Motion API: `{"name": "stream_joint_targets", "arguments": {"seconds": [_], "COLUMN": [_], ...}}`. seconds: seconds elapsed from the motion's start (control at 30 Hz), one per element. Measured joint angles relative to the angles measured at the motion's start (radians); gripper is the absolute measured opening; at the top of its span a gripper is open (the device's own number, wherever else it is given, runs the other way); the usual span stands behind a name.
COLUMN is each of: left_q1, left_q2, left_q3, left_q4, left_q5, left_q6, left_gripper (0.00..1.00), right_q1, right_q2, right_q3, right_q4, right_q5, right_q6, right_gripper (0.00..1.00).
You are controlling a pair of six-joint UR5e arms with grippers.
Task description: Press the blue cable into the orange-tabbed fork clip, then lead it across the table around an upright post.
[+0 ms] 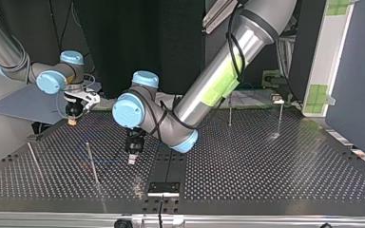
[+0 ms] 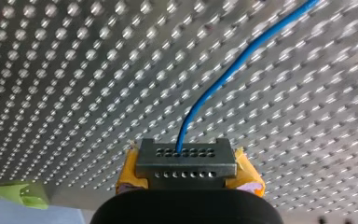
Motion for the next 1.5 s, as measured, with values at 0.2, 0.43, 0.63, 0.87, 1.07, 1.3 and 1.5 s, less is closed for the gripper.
{"name": "stream_joint_targets", "arguments": {"seconds": [0.2, 0.43, 0.63, 0.87, 1.07, 1.3, 1.5], "left_q1": [0.004, 0.005, 0.002, -0.001, 0.001, 0.002, 0.002], "left_q2": [0.0, 0.0, 0.0, 0.0, 0.0, 0.001, 0.001], "left_q3": [0.0, 0.0, -0.001, -0.001, -0.001, -0.02, -0.047], "left_q4": [0.003, 0.002, -0.001, -0.008, -0.01, -0.004, 0.016], "left_q5": [0.002, -0.013, -0.055, -0.103, -0.11, -0.107, -0.107], "left_q6": [-0.001, -0.001, -0.001, -0.001, -0.01, -0.017, -0.008], "left_gripper": [1.0, 1.0, 1.0, 1.0, 1.0, 1.0, 1.0], "right_q1": [-0.019, -0.043, -0.061, -0.079, -0.092, -0.101, -0.12], "right_q2": [0.036, 0.053, 0.063, 0.078, 0.11, 0.15, 0.169], "right_q3": [0.0, 0.003, 0.018, 0.037, 0.039, 0.039, 0.039], "right_q4": [-0.043, -0.063, -0.081, -0.122, -0.152, -0.163, -0.198], "right_q5": [-0.001, -0.002, -0.001, -0.004, -0.004, -0.005, -0.008], "right_q6": [0.029, 0.028, 0.021, 0.018, 0.02, 0.011, 0.009], "right_gripper": [0.0, 0.0, 0.0, 0.0, 0.0, 0.0, 0.0]}}
